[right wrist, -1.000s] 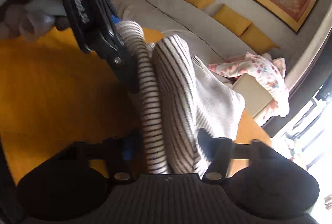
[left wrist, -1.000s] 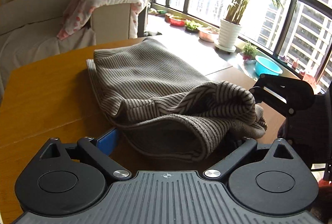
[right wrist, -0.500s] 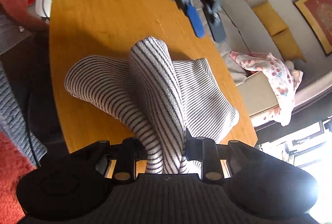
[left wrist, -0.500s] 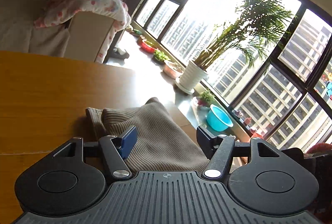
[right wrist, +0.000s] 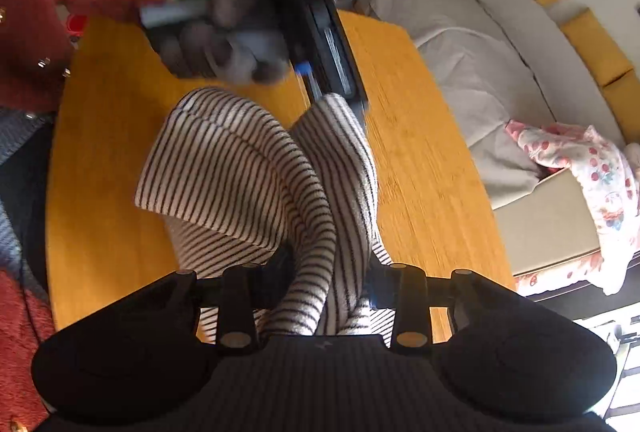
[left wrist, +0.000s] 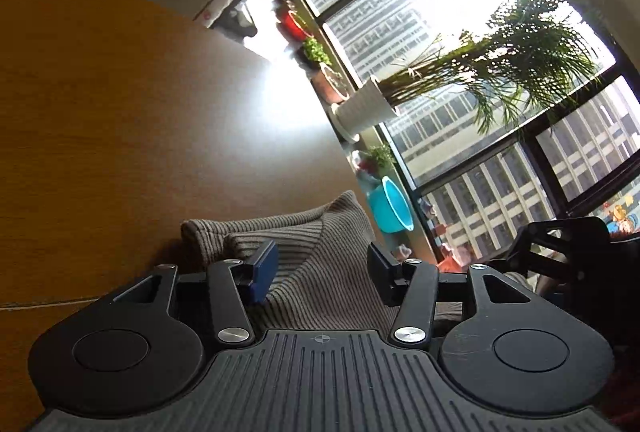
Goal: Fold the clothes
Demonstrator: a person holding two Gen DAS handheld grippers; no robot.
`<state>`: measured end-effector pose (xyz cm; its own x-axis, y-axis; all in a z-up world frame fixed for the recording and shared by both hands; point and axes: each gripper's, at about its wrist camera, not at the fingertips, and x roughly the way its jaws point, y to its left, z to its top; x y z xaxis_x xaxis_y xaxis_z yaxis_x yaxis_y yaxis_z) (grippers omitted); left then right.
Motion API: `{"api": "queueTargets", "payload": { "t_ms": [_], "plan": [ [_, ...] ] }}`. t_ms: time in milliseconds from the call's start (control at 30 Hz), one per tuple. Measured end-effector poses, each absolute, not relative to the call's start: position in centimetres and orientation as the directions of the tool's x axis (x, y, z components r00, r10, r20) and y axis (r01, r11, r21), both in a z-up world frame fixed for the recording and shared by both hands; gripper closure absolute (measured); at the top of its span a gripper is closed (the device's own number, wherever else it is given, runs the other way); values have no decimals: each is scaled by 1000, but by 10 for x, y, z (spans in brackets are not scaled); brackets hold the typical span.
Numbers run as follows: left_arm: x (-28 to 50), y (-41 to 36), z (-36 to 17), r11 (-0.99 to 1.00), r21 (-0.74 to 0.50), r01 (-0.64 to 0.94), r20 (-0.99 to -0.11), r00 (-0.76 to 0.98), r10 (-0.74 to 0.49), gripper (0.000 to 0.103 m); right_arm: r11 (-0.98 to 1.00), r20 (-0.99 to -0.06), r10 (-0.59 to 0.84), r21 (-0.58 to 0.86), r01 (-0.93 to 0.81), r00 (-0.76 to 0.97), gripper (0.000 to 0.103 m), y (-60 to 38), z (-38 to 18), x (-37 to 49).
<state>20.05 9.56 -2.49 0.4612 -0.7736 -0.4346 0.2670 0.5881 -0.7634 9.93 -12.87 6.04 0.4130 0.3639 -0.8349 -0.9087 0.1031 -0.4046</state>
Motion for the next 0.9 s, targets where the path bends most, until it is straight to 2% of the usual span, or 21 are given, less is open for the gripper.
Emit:
{"api": "queueTargets", "payload": {
  "t_ms": [33,67,100,133,233,300,400,600,633,767,900],
  "plan": [
    [197,107,-22,585,-769,259,-421,485,-767,44,118,-835,363,-399,-909,414,64,-128,51,112],
    [193,118,-19,581,-774,251,-406,508,-760,38,134,-834,363,-393,-909,415,62,-128,41,124],
    [186,125,-13,596,-759,262,-407,523,-749,29,150,-834,363,-388,-909,415,55,-127,32,136],
    [180,131,-7,610,-744,273,-408,538,-738,25,181,-824,378,-382,-906,423,44,-129,32,141],
    [155,132,12,634,-685,359,-401,541,-739,16,262,-795,403,-376,-889,454,32,-133,34,147],
    [140,118,20,618,-650,442,-389,505,-770,7,302,-775,402,-390,-870,487,27,-137,32,140],
    [118,87,22,602,-585,543,-413,440,-798,5,371,-745,391,-410,-833,541,21,-148,35,133],
    [101,40,11,732,-345,588,-570,489,-661,7,467,-665,405,-441,-767,628,12,-174,57,115],
    [103,37,11,750,-317,580,-576,510,-638,8,474,-649,407,-452,-756,643,9,-179,60,107],
    [114,34,13,817,-230,528,-587,595,-550,20,543,-588,391,-474,-693,708,8,-199,72,110],
    [138,50,13,868,-213,449,-590,648,-481,20,649,-561,337,-443,-619,756,4,-211,62,135]
  ]
}}
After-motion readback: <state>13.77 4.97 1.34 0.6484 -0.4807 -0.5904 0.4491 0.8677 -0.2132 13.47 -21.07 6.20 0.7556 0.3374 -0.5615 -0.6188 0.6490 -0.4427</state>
